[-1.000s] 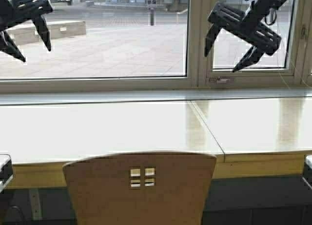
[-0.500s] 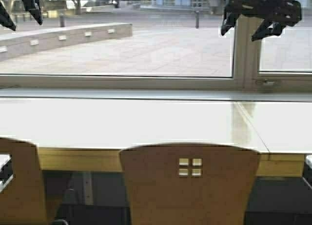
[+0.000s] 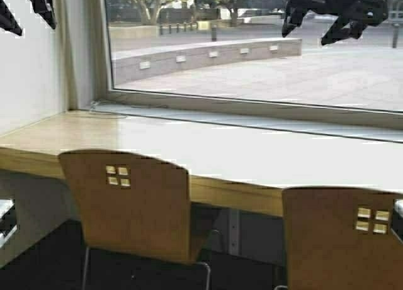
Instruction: Push the chairs under the table
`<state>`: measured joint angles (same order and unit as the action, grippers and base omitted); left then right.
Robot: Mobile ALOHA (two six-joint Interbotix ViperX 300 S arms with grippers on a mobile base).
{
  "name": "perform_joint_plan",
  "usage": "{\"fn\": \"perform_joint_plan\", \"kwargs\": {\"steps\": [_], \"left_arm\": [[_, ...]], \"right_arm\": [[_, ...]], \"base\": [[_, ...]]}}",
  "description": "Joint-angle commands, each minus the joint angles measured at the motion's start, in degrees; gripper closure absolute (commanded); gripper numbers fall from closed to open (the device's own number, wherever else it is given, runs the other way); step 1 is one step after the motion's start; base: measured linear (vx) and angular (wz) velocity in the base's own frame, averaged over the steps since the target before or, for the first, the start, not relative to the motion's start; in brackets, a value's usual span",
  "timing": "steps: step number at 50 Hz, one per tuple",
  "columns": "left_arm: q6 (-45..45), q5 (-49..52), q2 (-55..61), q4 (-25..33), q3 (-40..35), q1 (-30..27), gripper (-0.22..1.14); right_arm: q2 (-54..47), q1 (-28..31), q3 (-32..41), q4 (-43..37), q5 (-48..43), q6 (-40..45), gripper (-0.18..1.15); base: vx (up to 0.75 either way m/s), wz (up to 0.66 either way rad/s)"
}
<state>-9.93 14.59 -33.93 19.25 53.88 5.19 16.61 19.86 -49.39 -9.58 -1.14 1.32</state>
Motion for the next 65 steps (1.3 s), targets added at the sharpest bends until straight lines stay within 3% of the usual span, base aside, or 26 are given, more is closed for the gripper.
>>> {"fn": "perform_joint_plan", "kwargs": {"steps": [1, 65], "left_arm": [[0.35, -0.88, -0.26, -0.09, -0.53, 0.09, 0.02], [1.67, -2.29, 2.2, 0.62, -0.53, 1.76, 0.02]], "right_arm": [[0.35, 0.09, 1.14, 0.0, 0.0, 0.09, -0.05], [-4.04, 1.32, 5.62, 0.26, 1.14, 0.18, -0.05]], "base": [[-0.23, 0.52], [-0.32, 0.19]]}}
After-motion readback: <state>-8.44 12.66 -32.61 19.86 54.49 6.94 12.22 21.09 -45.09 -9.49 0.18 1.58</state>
